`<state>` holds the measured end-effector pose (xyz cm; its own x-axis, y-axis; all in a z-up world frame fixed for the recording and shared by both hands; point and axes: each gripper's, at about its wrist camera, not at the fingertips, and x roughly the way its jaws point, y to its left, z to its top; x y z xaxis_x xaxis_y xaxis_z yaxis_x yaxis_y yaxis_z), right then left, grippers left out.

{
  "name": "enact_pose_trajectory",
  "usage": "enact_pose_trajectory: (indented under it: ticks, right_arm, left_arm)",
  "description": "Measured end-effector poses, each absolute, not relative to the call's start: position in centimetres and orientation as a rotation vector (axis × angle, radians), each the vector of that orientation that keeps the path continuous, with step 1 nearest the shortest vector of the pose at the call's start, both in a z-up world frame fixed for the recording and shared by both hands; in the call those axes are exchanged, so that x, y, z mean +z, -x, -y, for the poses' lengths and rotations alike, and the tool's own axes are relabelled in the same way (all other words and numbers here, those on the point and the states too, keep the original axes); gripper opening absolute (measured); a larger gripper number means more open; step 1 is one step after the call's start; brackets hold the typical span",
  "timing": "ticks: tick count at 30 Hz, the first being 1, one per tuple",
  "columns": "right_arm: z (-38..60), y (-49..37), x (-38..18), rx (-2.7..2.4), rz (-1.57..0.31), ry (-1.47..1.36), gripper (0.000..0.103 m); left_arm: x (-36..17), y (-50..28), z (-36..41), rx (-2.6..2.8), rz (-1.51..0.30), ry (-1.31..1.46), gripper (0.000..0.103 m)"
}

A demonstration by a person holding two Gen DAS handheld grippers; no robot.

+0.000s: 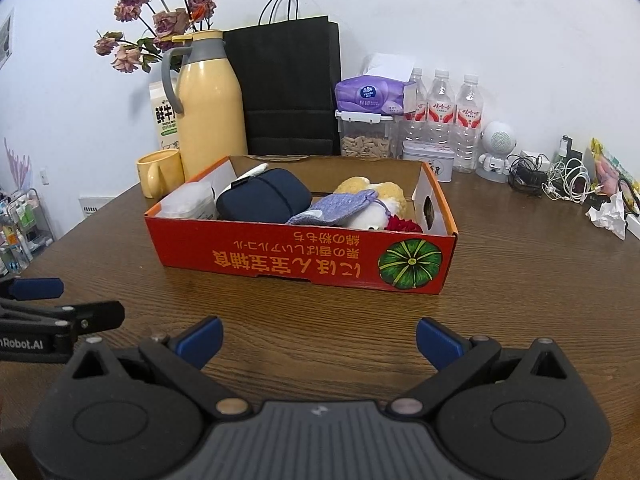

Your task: Organize objects

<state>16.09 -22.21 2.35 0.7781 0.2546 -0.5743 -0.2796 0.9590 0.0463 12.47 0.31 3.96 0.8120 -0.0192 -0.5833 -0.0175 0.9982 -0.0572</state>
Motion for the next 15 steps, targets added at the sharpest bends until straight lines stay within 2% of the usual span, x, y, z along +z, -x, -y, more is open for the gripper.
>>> enact_pose_trajectory:
  ticks: [15]
  right_arm:
    - [22.28, -15.87, 2.79, 0.286, -0.605, 0.042, 0.103]
  left_arm:
    - [4.19, -12.31, -0.32, -0.002, -0.617, 0.061, 0.103]
